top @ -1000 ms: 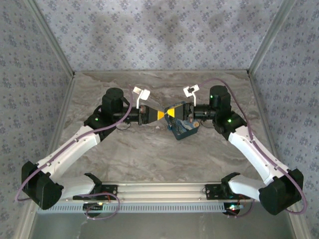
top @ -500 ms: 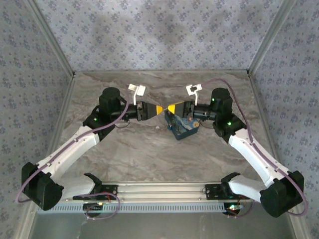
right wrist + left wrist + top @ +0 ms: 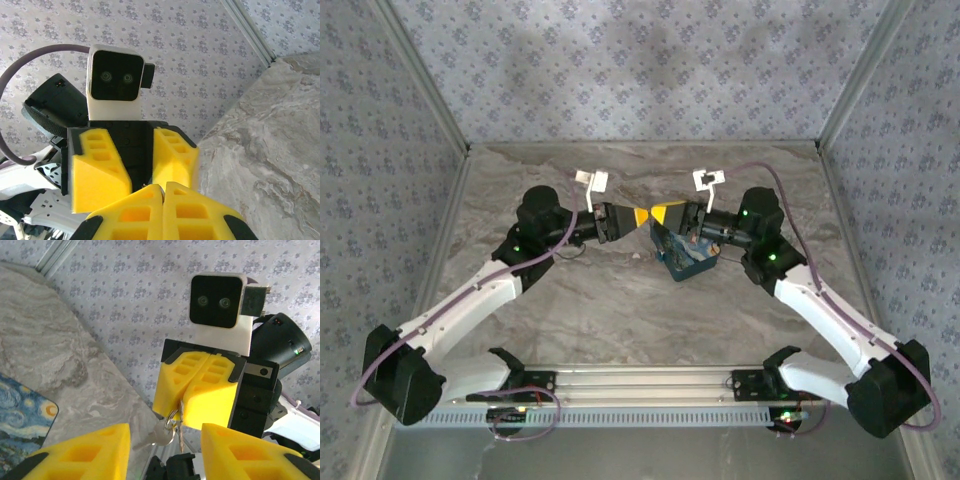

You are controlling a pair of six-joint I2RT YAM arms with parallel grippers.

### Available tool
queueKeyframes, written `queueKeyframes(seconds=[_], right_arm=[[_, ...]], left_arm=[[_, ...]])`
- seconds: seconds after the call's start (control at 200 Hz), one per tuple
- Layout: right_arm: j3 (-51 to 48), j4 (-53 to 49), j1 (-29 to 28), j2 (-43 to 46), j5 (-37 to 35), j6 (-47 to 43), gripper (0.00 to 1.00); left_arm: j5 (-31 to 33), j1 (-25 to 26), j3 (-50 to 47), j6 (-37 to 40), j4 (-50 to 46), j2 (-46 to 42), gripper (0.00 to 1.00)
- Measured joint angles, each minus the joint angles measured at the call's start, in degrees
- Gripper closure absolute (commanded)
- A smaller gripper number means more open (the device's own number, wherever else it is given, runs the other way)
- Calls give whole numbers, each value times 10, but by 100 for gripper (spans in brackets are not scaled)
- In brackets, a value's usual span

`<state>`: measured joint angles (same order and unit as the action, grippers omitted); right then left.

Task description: Unlock the padlock with the key

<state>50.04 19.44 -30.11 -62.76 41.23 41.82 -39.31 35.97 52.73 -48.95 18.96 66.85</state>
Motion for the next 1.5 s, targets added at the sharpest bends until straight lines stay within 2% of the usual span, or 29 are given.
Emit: queueKeyframes(seconds=[0.135,0.225,0.72,0.74,0.774,0.794,0.914,0.994,1.154,1.379,1.499], right_arm=[[-7,14,-5,0,-4,9,100],[-9,17,-7,-2,-8,11,100],[-12,3,-8,-4,-12,-1,100],[-12,0,-8,-4,-12,-3,100],[-12,-5,-8,-3,-12,-5,100],[-12,-7,-8,-3,-12,-5,100],[-14,-36,2,9,-16,-16,100],[-16,-67,28,27,-31,-25,100],[-35,-151,91,83,-102,-51,100],[-81,-271,99,143,-274,-99,100],[-119,-326,99,147,-389,-102,100]], left_arm=[[0,1,0,-5,16,2,82],[0,2,0,-9,23,6,100],[-1,2,0,15,8,8,100],[0,2,0,16,6,8,93],[0,2,0,19,2,8,69],[0,2,0,22,-1,8,59],[20,2,1,35,-30,8,30],[50,2,2,52,-67,8,26],[120,0,15,96,-148,32,25],[196,-9,71,145,-200,163,26],[230,-13,126,167,-223,246,31]])
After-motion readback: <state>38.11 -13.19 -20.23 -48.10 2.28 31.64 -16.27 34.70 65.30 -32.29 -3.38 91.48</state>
